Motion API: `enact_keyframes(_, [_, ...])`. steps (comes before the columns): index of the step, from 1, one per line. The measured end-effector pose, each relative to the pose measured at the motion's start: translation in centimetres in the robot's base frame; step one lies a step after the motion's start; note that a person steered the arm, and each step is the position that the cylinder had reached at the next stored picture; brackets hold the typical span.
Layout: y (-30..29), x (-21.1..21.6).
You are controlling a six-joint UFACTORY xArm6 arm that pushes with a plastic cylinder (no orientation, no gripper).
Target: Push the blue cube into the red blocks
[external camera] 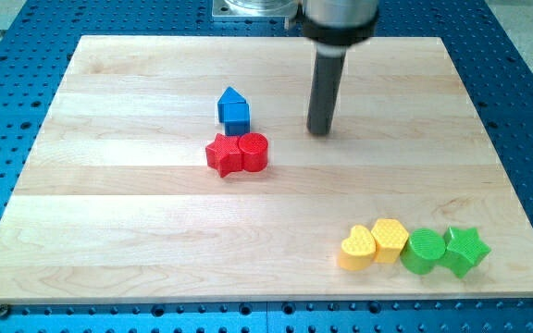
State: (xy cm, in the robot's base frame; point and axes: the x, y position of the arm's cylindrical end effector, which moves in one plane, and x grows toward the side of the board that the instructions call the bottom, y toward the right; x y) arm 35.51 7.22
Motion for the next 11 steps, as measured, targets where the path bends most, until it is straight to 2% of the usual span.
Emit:
enact_keyframes(1, [-4.7,-5.7])
enact_keyframes(2, [-8.8,-4.8])
enact_keyframes(3, [-10.2,-0.7])
enact_keyframes(5, [-9.9,3.4])
enact_keyframes(6, [-8.8,0.4])
enact_keyframes(7, [-11.7,-3.1])
enact_keyframes(8, [-16.0,0.0])
enact_keyframes(10, [-18.2,3.3])
enact_keyframes(11, [-15.5,-1.0])
